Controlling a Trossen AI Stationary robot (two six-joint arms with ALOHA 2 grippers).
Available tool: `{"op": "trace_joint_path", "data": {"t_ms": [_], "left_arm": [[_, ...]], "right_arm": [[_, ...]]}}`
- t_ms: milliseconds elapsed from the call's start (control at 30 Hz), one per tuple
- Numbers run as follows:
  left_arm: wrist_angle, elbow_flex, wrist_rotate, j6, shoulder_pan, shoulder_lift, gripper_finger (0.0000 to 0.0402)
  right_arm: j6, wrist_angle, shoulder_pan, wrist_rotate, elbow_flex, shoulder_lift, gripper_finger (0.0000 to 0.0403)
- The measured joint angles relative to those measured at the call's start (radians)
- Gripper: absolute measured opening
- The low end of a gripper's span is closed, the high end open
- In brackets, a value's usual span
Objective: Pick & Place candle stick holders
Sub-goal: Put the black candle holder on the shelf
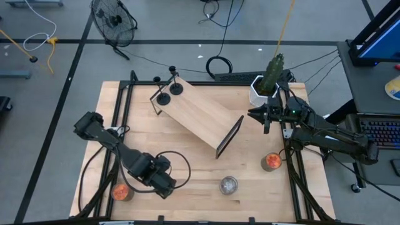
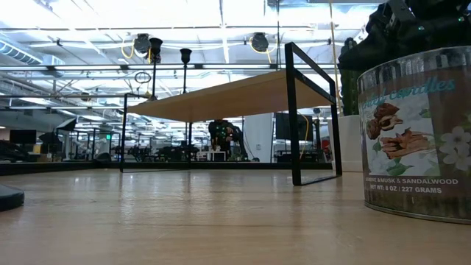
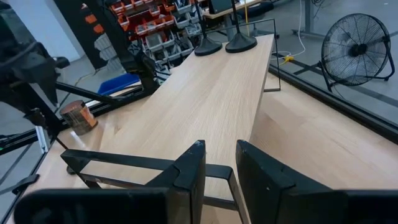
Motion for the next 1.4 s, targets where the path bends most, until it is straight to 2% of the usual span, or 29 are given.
{"op": "trace_joint_path", "data": {"t_ms": [167, 267, 400, 567, 633, 933, 1133, 1233, 1400], "left_arm": [[0.059, -0.036, 0.007, 0.000, 0.008, 0.000, 0.0240], [0.076, -0.053, 0.030, 0.009, 0.011, 0.000, 0.0222], [0.097, -0.060, 0.052, 0.020, 0.008, -0.002, 0.0155], [0.095, -0.061, 0.026, 0.020, 0.010, -0.002, 0.0039], [0.094, -0.060, 0.024, 0.029, 0.010, -0.003, 0.0017], [0.090, -0.063, 0.062, 0.065, 0.036, -0.019, 0.0016], [0.091, -0.057, 0.104, 0.064, 0.076, -0.087, 0.0016], [0.083, -0.024, 0.103, 0.064, 0.103, -0.119, 0.0016], [0.008, 0.098, 0.072, 0.061, 0.151, -0.152, 0.0016]], "right_arm": [[0.000, 0.000, 0.000, 0.000, 0.000, 0.000, 0.0084], [0.000, 0.000, 0.000, 0.000, 0.000, 0.000, 0.0084], [0.000, 0.000, 0.000, 0.000, 0.000, 0.000, 0.0084], [0.012, 0.000, 0.000, 0.000, 0.000, 0.000, 0.0084], [0.019, 0.000, 0.000, -0.001, 0.000, 0.000, 0.0084], [0.019, 0.000, 0.000, -0.001, 0.000, 0.000, 0.0084], [0.027, 0.000, 0.000, -0.001, 0.001, 0.000, 0.0084], [0.027, 0.000, 0.000, -0.001, 0.001, 0.000, 0.0084], [0.024, 0.000, 0.000, -0.001, 0.001, 0.000, 0.0084]]}}
